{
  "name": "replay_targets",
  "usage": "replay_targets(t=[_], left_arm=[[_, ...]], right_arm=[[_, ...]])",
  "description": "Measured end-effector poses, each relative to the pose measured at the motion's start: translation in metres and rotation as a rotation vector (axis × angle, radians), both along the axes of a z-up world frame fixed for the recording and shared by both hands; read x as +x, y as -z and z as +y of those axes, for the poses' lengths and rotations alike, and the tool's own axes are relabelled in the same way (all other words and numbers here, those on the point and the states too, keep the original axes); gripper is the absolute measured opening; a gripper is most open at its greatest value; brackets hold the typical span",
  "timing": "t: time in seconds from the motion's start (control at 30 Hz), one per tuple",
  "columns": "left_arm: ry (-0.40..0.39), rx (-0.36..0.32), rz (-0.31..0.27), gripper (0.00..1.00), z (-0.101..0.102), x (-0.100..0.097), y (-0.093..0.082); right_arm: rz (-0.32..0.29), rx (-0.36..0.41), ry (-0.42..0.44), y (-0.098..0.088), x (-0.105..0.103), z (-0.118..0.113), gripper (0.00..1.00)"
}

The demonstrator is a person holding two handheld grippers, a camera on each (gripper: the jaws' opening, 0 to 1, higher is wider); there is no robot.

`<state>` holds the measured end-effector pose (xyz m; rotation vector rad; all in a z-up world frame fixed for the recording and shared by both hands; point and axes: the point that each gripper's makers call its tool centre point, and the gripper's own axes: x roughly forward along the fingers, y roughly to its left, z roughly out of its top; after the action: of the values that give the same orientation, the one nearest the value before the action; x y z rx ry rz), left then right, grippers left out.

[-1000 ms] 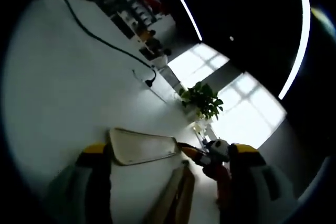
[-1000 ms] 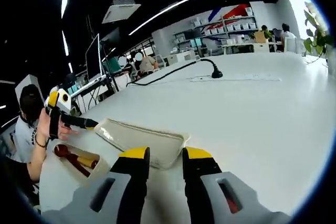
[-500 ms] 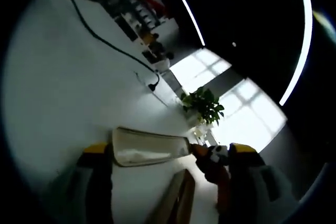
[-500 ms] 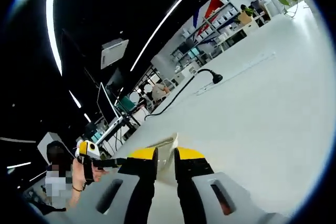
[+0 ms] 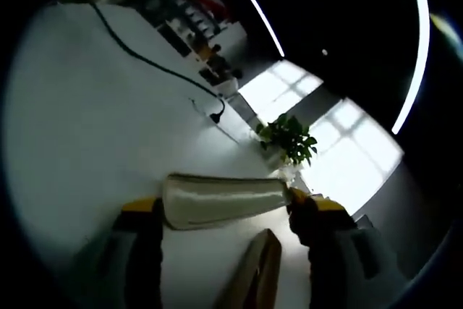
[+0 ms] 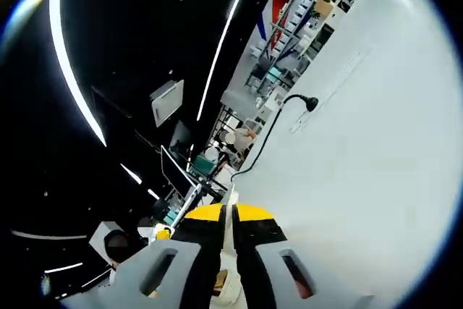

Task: Arrange the utensils inside the cutlery case until each visible utensil rests in its matching compartment.

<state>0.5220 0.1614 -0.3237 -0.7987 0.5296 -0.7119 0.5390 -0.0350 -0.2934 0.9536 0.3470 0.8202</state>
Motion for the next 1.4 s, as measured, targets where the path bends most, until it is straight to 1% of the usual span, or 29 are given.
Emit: replay_targets(t=[0.1, 0.23, 0.33, 0.4, 0.43, 0.53, 0.6, 0.7, 0.77, 0.8, 0.87, 0.9, 0.93, 0.97, 1.07, 1.1, 1.13, 1.17, 1.2, 1.23, 1.3, 1.33, 1.4], left_arm=[[-0.007, 0.008, -0.004, 0.86, 0.001, 0.001, 0.001], [-0.015, 0.024, -0.011, 0.86, 0.003, 0.002, 0.001], [-0.015, 0.024, -0.01, 0.85, 0.003, 0.002, 0.002], [-0.009, 0.041, -0.015, 0.84, 0.003, 0.001, 0.003], [-0.004, 0.057, -0.021, 0.84, 0.002, 0.001, 0.004], [0.023, 0.153, -0.057, 0.82, 0.0, -0.001, 0.009], [0.03, 0.194, -0.067, 0.81, -0.003, -0.001, 0.011], [0.038, 0.234, -0.083, 0.81, -0.005, 0.0, 0.012], [0.038, 0.283, -0.097, 0.81, -0.004, 0.002, 0.015], [0.04, 0.321, -0.106, 0.81, -0.003, 0.003, 0.018], [0.044, 0.367, -0.124, 0.81, -0.004, 0.004, 0.02], [0.046, 0.373, -0.126, 0.81, -0.005, 0.004, 0.02], [0.054, 0.394, -0.132, 0.82, -0.006, 0.003, 0.021], [0.059, 0.409, -0.139, 0.82, -0.008, 0.003, 0.022], [0.075, 0.462, -0.168, 0.87, -0.012, 0.003, 0.024], [0.077, 0.465, -0.168, 0.88, -0.013, 0.002, 0.024], [0.076, 0.475, -0.171, 0.87, -0.013, 0.003, 0.025], [0.094, 0.472, -0.165, 0.83, -0.015, 0.001, 0.026], [0.115, 0.454, -0.165, 0.79, -0.021, -0.001, 0.026], [0.144, 0.44, -0.158, 0.74, -0.025, -0.005, 0.027], [0.127, 0.432, -0.153, 0.73, -0.025, -0.002, 0.026], [0.124, 0.435, -0.154, 0.73, -0.025, -0.002, 0.026], [0.127, 0.465, -0.165, 0.71, -0.023, 0.0, 0.028]], right_arm=[[0.0, 0.02, -0.012, -0.003, -0.001, 0.002, 0.02], [0.003, 0.07, -0.051, -0.009, -0.005, 0.006, 0.02], [0.005, 0.142, -0.092, -0.017, -0.01, 0.01, 0.02], [0.012, 0.173, -0.109, -0.02, -0.012, 0.012, 0.02], [0.014, 0.181, -0.112, -0.021, -0.013, 0.012, 0.02], [0.013, 0.178, -0.103, -0.021, -0.018, 0.016, 0.02], [0.015, 0.19, -0.1, -0.023, -0.019, 0.017, 0.01], [0.019, 0.211, -0.104, -0.026, -0.023, 0.021, 0.0], [0.02, 0.207, -0.099, -0.027, -0.024, 0.023, 0.0], [0.024, 0.196, -0.09, -0.025, -0.024, 0.024, 0.0], [0.026, 0.191, -0.082, -0.024, -0.023, 0.024, 0.0], [0.032, 0.2, -0.082, -0.025, -0.024, 0.025, 0.0], [0.034, 0.214, -0.083, -0.026, -0.024, 0.026, 0.0], [0.033, 0.23, -0.09, -0.025, -0.047, 0.039, 0.0], [0.036, 0.241, -0.096, -0.025, -0.059, 0.049, 0.0], [0.037, 0.233, -0.099, -0.024, -0.062, 0.051, 0.0], [0.045, 0.209, -0.105, -0.02, -0.066, 0.056, 0.0], [0.044, 0.167, -0.127, -0.015, -0.072, 0.062, 0.0], [0.041, 0.141, -0.139, -0.011, -0.077, 0.072, 0.0], [0.05, 0.151, -0.137, -0.011, -0.08, 0.076, 0.0], [0.059, 0.159, -0.156, -0.009, -0.087, 0.087, 0.0], [0.056, 0.157, -0.16, -0.01, -0.09, 0.09, 0.0], [0.041, 0.139, -0.165, -0.01, -0.098, 0.096, 0.0]])
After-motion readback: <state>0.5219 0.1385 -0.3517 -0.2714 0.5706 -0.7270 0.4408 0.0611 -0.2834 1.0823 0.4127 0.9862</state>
